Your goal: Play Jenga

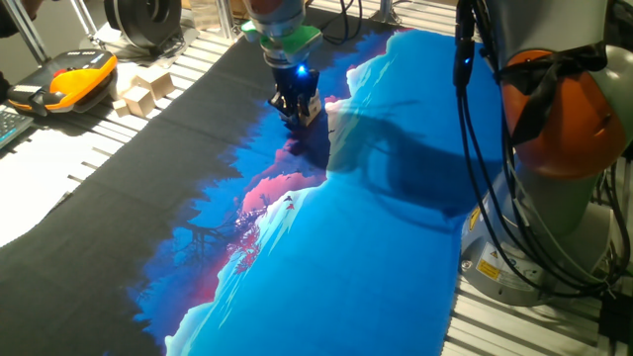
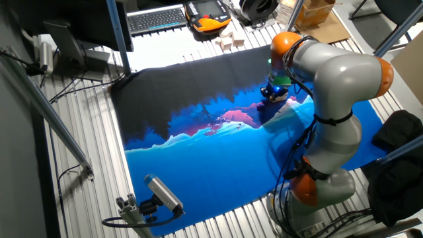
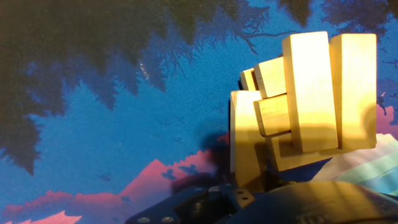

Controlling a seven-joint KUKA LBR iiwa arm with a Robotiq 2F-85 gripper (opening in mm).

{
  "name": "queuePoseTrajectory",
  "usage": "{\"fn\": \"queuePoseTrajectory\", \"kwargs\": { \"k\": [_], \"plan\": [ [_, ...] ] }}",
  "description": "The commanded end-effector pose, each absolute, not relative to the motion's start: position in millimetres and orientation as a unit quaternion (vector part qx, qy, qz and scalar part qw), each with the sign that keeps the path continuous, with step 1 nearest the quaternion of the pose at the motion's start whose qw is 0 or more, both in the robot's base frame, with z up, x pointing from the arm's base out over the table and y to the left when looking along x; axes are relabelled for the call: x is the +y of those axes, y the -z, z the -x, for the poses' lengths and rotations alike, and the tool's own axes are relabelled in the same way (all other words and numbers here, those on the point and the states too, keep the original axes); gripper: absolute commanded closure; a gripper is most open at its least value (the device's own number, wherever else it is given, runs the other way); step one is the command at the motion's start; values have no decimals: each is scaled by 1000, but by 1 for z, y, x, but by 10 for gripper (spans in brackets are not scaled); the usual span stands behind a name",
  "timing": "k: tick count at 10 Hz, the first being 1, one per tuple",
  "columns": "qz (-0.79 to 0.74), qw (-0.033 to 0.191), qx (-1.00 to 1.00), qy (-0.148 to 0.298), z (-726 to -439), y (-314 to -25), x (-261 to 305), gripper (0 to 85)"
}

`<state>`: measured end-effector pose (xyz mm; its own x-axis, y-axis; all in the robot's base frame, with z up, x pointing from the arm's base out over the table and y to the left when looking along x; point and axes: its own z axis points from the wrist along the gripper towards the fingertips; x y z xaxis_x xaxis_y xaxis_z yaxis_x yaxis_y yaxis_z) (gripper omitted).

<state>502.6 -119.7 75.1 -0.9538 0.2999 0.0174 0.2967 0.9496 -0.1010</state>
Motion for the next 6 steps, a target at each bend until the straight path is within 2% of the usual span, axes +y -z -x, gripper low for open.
{"fn": "queuePoseTrajectory", "kwargs": {
  "k": [1, 6],
  "plan": [
    [151, 16, -987, -47, -503, -75, -120, 850],
    [148, 15, -988, -46, -503, -75, -117, 850]
  ]
}}
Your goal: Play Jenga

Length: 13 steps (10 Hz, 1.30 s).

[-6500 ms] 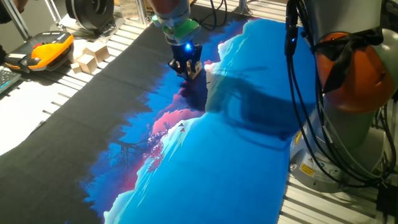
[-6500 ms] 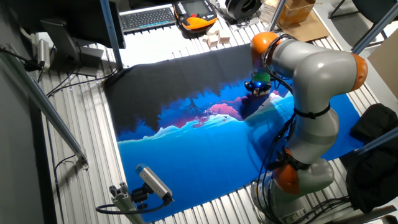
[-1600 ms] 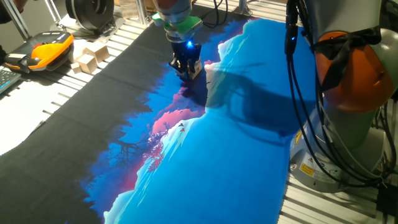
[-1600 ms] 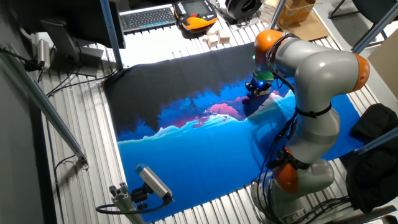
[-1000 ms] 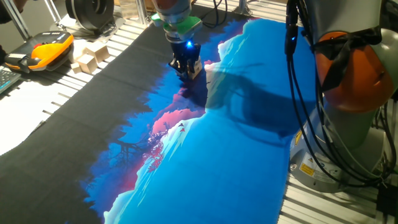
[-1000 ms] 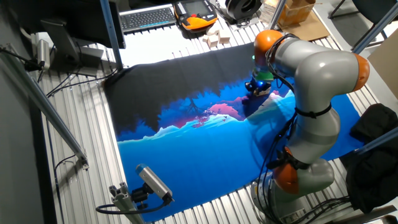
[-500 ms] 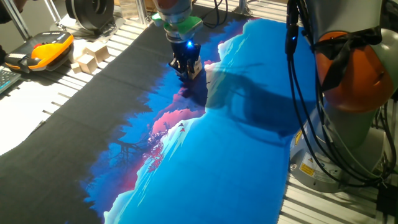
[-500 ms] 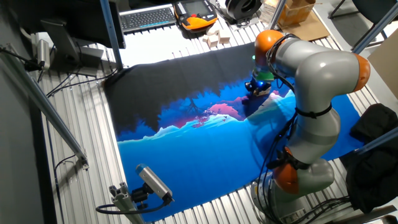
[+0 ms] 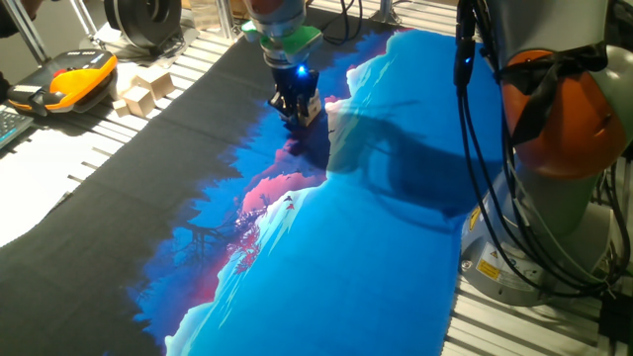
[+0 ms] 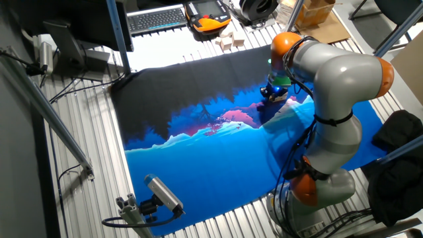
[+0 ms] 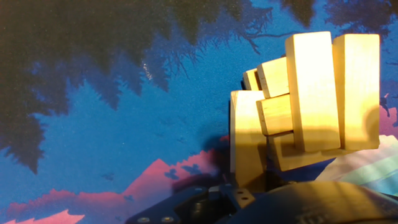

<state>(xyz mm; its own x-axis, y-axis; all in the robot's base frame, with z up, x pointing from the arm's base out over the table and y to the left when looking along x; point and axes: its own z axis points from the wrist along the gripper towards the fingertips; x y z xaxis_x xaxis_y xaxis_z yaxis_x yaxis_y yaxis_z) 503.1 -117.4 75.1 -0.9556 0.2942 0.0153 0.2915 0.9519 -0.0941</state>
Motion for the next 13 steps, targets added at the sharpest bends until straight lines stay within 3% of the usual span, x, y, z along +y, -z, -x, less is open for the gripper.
{"fn": "queuePoseTrajectory", "kwargs": {
  "k": [1, 13],
  "plan": [
    [148, 15, -988, -45, -503, -75, -117, 850],
    [153, 14, -987, -43, -507, -77, -108, 850]
  ]
}}
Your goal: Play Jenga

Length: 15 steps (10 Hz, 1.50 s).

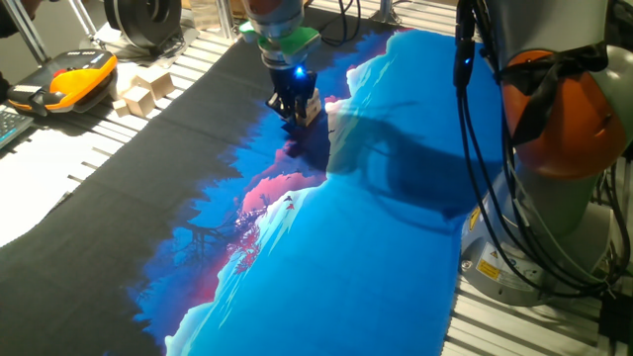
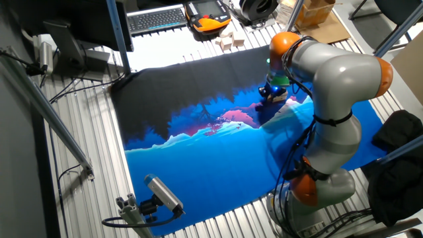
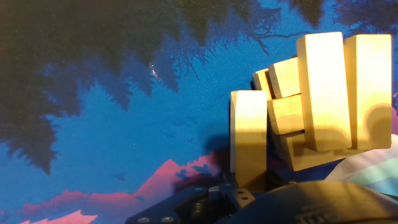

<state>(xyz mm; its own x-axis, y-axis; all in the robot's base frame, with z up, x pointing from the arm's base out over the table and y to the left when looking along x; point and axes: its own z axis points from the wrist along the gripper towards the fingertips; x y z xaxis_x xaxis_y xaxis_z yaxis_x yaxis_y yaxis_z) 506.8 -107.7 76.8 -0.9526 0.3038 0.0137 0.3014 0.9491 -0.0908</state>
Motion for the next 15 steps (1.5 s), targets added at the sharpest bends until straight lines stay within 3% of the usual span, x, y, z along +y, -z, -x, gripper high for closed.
{"fn": "queuePoseTrajectory", "kwargs": {
  "k": [1, 9, 11, 15],
  "plan": [
    [154, 14, -987, -45, -507, -78, -106, 850],
    [181, 14, -982, -51, -509, -75, -81, 850],
    [191, 13, -979, -62, -510, -78, -78, 510],
    [190, 17, -980, -59, -511, -85, -80, 510]
  ]
}}
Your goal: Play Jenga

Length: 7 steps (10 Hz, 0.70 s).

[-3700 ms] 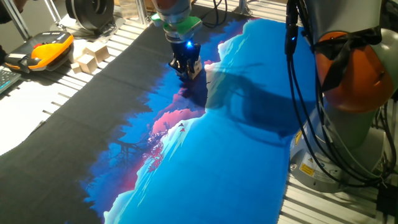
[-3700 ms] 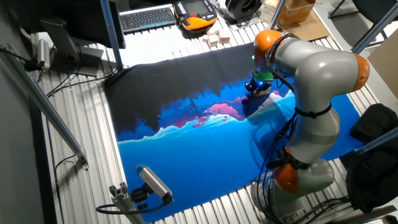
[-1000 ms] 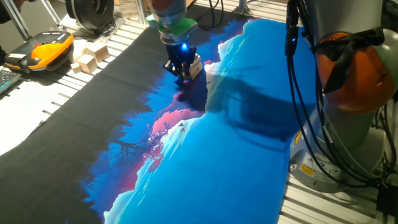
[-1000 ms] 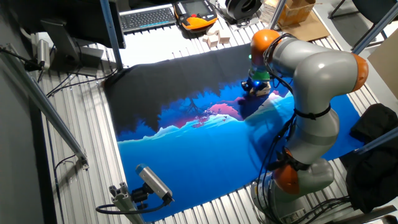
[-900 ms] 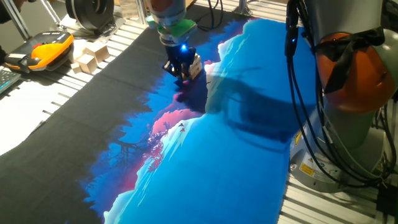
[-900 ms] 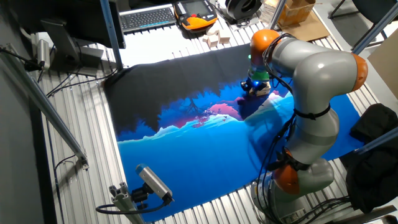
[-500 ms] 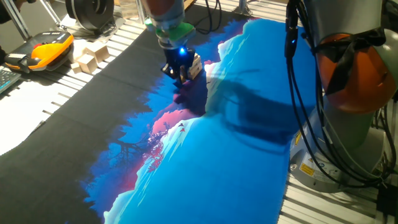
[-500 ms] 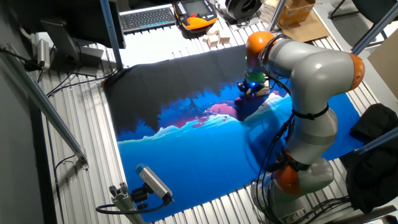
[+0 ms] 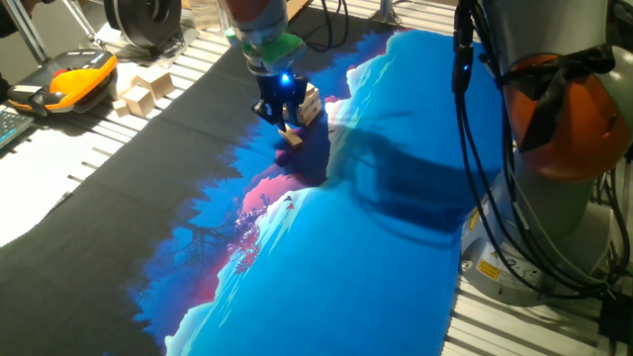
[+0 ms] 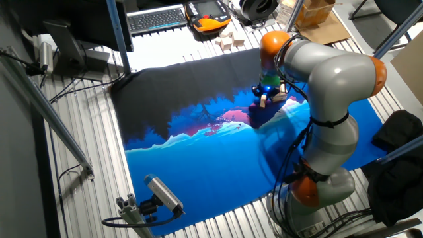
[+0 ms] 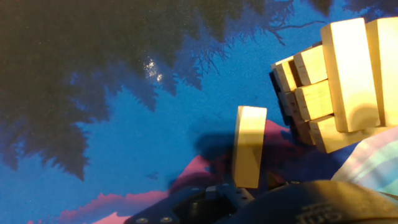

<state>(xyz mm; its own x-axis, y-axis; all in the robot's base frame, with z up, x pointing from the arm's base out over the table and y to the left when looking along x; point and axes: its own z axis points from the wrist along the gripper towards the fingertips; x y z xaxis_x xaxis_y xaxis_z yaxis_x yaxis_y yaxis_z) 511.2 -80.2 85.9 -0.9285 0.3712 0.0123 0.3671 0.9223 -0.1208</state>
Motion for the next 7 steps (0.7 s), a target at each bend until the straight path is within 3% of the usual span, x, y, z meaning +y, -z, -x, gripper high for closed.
{"fn": "queuePoseTrajectory", "kwargs": {
  "k": [1, 3, 7],
  "plan": [
    [178, 24, -982, -53, -511, -91, -83, 510],
    [156, 41, -986, -32, -509, -104, -88, 850],
    [125, 44, -990, -43, -505, -120, -93, 850]
  ]
}}
